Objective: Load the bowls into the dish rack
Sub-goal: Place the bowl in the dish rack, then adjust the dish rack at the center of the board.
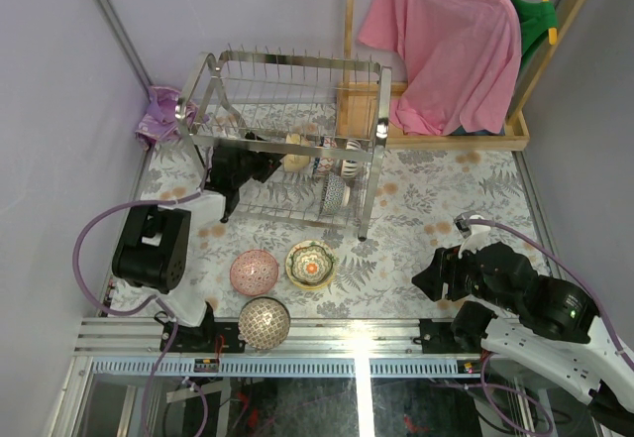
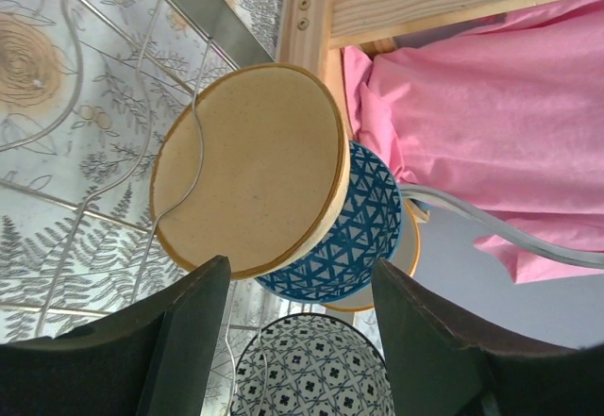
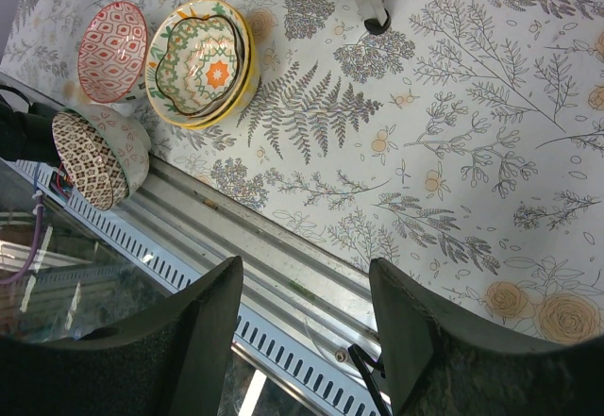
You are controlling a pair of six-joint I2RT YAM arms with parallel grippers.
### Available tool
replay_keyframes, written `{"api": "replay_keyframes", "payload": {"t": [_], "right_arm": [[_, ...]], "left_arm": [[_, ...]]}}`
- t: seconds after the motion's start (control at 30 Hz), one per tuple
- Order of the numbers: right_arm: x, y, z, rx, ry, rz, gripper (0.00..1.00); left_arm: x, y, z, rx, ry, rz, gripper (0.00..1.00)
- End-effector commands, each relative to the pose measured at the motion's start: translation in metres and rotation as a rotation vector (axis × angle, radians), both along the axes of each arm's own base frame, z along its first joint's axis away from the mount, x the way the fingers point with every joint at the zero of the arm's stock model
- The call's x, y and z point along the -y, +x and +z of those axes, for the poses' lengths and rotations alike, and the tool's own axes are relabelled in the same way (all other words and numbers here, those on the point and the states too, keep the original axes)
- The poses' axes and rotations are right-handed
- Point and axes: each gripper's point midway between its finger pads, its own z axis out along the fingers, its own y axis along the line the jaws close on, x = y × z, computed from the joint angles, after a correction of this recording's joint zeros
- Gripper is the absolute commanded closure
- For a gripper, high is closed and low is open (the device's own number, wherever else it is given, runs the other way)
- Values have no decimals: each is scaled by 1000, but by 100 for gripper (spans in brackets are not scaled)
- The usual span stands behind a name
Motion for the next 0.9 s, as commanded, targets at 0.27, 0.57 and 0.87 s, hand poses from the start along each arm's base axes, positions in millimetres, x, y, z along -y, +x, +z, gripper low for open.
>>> {"api": "replay_keyframes", "payload": {"t": [0.27, 0.57, 0.87], "right_arm": [[-9, -11, 2, -24, 9, 88, 37], [-27, 4, 16, -26, 57, 47, 37], [-83, 41, 26, -5, 184, 20, 37]], "left_arm": [[-3, -45, -18, -180, 89, -2, 38], [41, -92, -2, -142, 204, -128, 39], [82, -166, 24, -86, 343, -278, 38]]}}
